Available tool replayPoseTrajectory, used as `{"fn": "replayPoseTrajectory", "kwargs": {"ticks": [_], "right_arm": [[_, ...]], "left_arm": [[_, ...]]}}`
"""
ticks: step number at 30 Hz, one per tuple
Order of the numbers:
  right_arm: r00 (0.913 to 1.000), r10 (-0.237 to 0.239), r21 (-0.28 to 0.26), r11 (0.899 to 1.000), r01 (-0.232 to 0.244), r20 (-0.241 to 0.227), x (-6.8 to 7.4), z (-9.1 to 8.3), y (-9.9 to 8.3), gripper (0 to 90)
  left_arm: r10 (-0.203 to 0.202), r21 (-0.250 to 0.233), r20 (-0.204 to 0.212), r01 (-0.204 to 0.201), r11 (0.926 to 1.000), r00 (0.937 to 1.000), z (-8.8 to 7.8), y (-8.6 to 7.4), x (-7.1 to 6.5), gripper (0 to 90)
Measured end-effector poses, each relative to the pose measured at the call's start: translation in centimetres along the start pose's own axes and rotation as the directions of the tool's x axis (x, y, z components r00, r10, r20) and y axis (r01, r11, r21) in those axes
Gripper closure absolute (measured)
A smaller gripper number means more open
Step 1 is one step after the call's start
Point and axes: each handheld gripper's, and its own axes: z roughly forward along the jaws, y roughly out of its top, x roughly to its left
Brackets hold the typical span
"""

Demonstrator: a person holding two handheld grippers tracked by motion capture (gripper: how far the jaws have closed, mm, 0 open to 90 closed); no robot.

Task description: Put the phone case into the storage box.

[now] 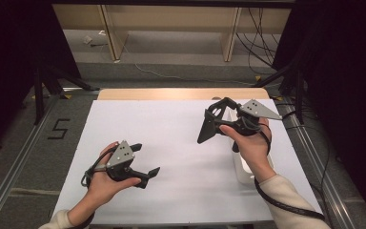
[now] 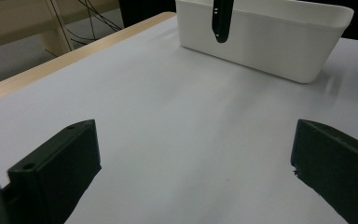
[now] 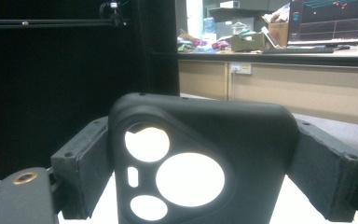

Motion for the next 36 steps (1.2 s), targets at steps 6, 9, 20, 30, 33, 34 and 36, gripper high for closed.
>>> {"fn": "replayPoseTrajectory", "kwargs": {"ticks": [6, 9, 20, 30, 33, 34, 36], "right_arm": [[1.0, 0.0, -0.005, 1.0, 0.0, 0.01, -0.3, -0.1, 0.1, 15.3], [0.9999, 0.0, -0.007, 1.0, 0.0, 0.016, -0.5, -0.2, 0.2, 15.3], [0.9994, 0.004, -0.019, 1.0, -0.004, 0.035, -1.1, -0.6, 0.5, 15.3], [0.9987, 0.007, -0.028, 1.0, -0.006, 0.05, -1.6, -0.9, 0.8, 15.3], [0.9986, 0.009, -0.033, 0.999, -0.008, 0.052, -1.7, -1.0, 0.9, 15.3], [0.9985, 0.008, -0.034, 0.999, -0.006, 0.054, -1.7, -1.0, 0.9, 15.3], [0.9984, 0.009, -0.035, 0.999, -0.007, 0.056, -1.8, -1.1, 1.0, 15.3]], "left_arm": [[-0.006, -0.003, -0.004, 0.006, 1.0, 1.0, -0.1, 0.0, 0.1, 1.0], [-0.004, -0.002, -0.005, 0.004, 1.0, 1.0, -0.1, 0.0, 0.1, 1.0], [-0.005, -0.003, -0.005, 0.005, 1.0, 1.0, -0.1, 0.0, 0.2, 1.0], [-0.005, -0.003, -0.006, 0.005, 1.0, 1.0, -0.1, 0.0, 0.2, 1.0], [-0.005, -0.004, -0.006, 0.005, 1.0, 1.0, -0.1, 0.0, 0.2, 1.0], [-0.005, -0.003, -0.006, 0.005, 1.0, 1.0, -0.1, 0.0, 0.2, 1.0], [-0.005, -0.003, -0.006, 0.005, 1.0, 1.0, -0.1, 0.0, 0.2, 1.0]]}}
